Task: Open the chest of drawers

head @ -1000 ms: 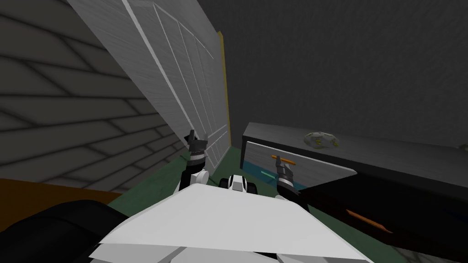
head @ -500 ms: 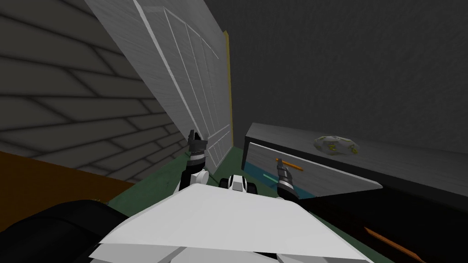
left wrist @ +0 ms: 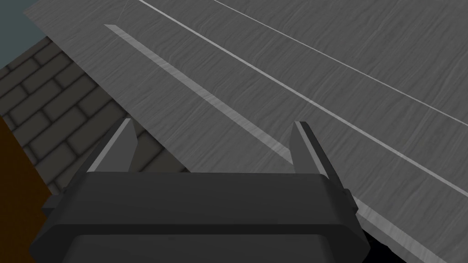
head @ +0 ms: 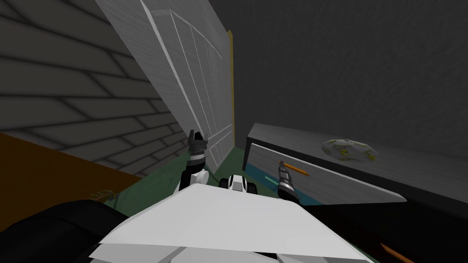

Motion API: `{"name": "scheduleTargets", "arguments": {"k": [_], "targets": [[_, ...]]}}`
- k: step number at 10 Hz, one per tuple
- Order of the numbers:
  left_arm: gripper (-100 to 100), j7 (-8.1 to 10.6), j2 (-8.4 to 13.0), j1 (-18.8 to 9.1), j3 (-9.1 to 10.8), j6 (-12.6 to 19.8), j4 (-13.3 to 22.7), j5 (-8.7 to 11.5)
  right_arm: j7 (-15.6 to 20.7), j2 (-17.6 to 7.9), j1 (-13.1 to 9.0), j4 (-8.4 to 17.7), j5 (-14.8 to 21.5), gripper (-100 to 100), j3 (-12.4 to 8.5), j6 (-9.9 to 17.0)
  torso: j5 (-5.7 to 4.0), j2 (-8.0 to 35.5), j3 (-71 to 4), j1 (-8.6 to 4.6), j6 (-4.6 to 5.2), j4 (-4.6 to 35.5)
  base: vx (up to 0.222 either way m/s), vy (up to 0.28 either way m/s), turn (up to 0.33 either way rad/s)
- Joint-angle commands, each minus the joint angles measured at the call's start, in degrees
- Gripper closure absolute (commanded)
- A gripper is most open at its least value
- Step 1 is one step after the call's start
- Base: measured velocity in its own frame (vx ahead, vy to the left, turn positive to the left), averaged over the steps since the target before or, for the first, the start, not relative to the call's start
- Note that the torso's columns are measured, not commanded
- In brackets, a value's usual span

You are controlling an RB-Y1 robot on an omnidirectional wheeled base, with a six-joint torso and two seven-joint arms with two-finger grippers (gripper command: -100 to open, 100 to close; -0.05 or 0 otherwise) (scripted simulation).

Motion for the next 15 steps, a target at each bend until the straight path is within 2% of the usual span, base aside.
{"name": "scheduleTargets", "arguments": {"k": [1,6,8,9,10,15], "targets": [[0,0.0,0.0,0.0,0.0,0.0,0.0,0.0,-4.21,-0.98,0.11,1.66,-2.19,-100,0.15,-0.41,-0.01,-0.01,0.0,-0.01,-0.02,0.0,0.02,-0.01,0.156],[0,0.0,0.0,0.0,0.0,0.0,0.0,0.0,-9.53,-2.38,0.25,3.31,-4.69,-100,0.33,-0.8,0.0,0.0,0.0,0.0,0.0,0.0,0.011,-0.008,0.083],[0,0.0,0.0,0.0,0.0,0.0,0.0,0.0,-8.63,-2.67,0.72,1.95,-5.19,-100,-0.35,0.16,0.0,0.02,0.01,0.01,0.0,0.0,0.053,-0.012,0.001],[0,0.0,0.0,0.01,0.0,0.0,0.0,0.0,-8.82,-2.5,0.54,2.46,-4.87,-100,-0.09,-0.3,-0.01,-0.25,-0.13,-0.05,-0.01,-0.05,0.065,-0.013,0.001],[0,0.0,0.0,0.01,0.0,0.0,0.0,0.0,-8.79,-2.55,0.57,2.36,-4.93,100,-0.15,-0.17,-0.01,-0.09,-0.08,0.0,-0.01,-0.04,0.009,-0.002,0.001],[0,0.0,-0.01,-0.02,-0.01,0.0,0.0,0.0,-9.1,-3.24,2.11,0.36,-4.78,100,0.39,-0.2,0.14,0.32,0.16,0.14,0.09,0.14,-0.143,0.081,-0.02]]}}
